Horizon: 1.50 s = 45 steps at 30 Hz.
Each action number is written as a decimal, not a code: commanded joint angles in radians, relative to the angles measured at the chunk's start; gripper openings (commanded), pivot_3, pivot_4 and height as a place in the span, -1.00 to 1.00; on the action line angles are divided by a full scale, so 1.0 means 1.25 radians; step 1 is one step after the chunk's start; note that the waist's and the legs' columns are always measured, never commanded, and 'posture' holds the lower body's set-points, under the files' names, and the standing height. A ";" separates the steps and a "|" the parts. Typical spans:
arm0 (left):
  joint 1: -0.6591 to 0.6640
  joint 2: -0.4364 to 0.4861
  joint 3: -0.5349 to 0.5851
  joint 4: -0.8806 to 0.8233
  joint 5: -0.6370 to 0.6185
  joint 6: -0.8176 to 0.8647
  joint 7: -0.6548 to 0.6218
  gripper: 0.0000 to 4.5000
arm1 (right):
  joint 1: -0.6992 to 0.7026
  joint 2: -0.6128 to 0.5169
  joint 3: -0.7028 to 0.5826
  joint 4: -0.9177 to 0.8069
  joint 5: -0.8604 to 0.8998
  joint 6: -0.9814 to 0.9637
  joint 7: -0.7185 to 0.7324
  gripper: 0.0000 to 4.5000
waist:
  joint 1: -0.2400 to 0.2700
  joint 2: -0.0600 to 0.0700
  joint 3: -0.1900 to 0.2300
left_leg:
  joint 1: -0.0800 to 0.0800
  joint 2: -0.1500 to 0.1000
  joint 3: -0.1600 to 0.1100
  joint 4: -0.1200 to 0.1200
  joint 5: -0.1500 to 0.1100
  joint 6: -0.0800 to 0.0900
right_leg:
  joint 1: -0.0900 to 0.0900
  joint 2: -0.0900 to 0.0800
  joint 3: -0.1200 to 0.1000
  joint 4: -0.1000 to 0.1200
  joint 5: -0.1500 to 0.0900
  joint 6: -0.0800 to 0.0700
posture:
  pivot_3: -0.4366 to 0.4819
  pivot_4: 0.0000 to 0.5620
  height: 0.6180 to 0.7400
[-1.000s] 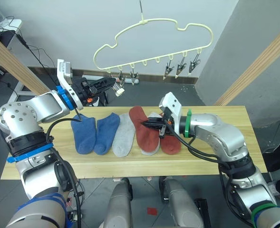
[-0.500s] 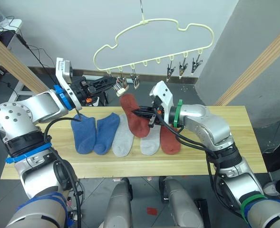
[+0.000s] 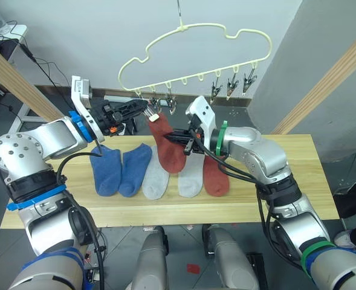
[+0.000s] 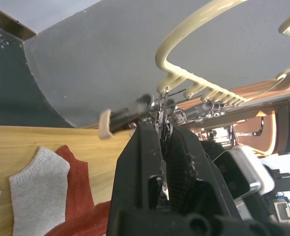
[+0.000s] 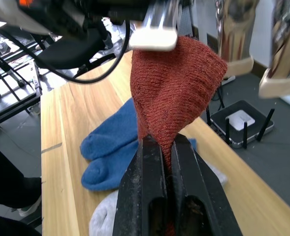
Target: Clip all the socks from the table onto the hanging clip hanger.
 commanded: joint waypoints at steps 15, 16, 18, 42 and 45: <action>0.060 0.057 -0.013 -0.098 -0.074 -0.038 -0.061 0.79 | -0.044 0.043 -0.021 0.043 -0.003 -0.039 -0.012 -1.00 | 0.002 0.000 0.000 | 0.000 0.000 0.000 0.000 0.000 0.000 | 0.000 0.000 0.000 0.000 0.000 0.000 | 0.00 0.21 1.00; 0.072 0.073 -0.019 -0.111 -0.057 -0.048 -0.061 0.91 | -0.046 0.047 -0.021 0.049 -0.005 -0.041 -0.013 -1.00 | 0.002 0.000 0.000 | 0.000 0.000 0.000 0.000 0.000 0.000 | 0.000 0.000 0.000 0.000 0.000 0.000 | 0.01 0.21 1.00; 0.107 0.112 -0.039 -0.146 -0.010 -0.082 -0.071 1.00 | -0.048 0.057 -0.019 0.058 -0.008 -0.046 -0.016 -0.89 | -0.001 0.000 0.000 | 0.000 0.000 0.000 0.000 0.000 0.000 | 0.000 0.000 0.000 0.000 0.000 0.000 | 0.00 0.21 1.00; 0.288 0.071 -0.288 -0.389 0.441 -0.661 -0.093 1.00 | 0.218 -0.088 -0.187 -0.396 0.147 0.145 -0.070 0.98 | 0.001 0.000 0.000 | 0.000 0.001 0.001 -0.001 0.000 0.000 | 0.000 -0.001 0.001 -0.001 0.000 0.000 | -0.07 0.33 1.00; 0.296 0.043 -0.284 -0.387 0.455 -0.712 -0.100 0.92 | 0.225 -0.089 -0.192 -0.436 0.166 0.183 -0.106 1.00 | -0.001 0.000 0.000 | 0.000 0.001 0.001 -0.001 0.000 0.000 | 0.000 0.001 0.001 -0.001 0.000 0.000 | -0.08 0.33 1.00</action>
